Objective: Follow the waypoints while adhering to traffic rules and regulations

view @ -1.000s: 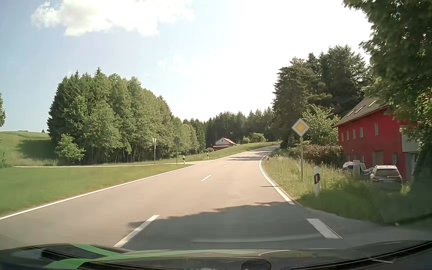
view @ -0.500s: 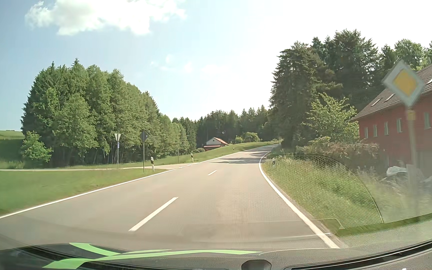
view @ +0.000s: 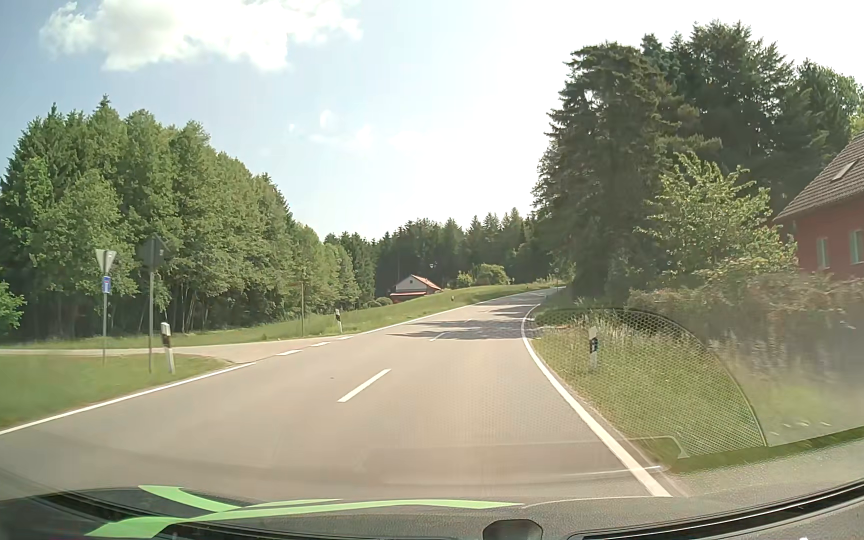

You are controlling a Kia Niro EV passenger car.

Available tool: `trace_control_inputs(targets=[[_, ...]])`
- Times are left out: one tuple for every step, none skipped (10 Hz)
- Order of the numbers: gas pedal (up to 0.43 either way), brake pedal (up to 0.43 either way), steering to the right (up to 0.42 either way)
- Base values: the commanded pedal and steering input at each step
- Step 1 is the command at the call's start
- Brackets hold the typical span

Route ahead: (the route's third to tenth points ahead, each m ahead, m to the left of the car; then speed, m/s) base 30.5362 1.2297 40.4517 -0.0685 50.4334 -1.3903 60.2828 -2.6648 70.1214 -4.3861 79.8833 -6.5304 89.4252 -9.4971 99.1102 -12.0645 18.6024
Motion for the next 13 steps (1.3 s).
trace_control_inputs(targets=[[0.157,0.0,0.014],[0.169,0.0,0.015],[0.177,0.0,0.015],[0.177,0.0,0.015],[0.177,0.0,0.015],[0.177,0.0,0.015],[0.177,0.0,0.017],[0.189,0.0,0.018],[0.189,0.0,0.019],[0.189,0.0,0.019],[0.189,0.0,0.019],[0.189,0.0,0.019],[0.189,0.0,0.018]])
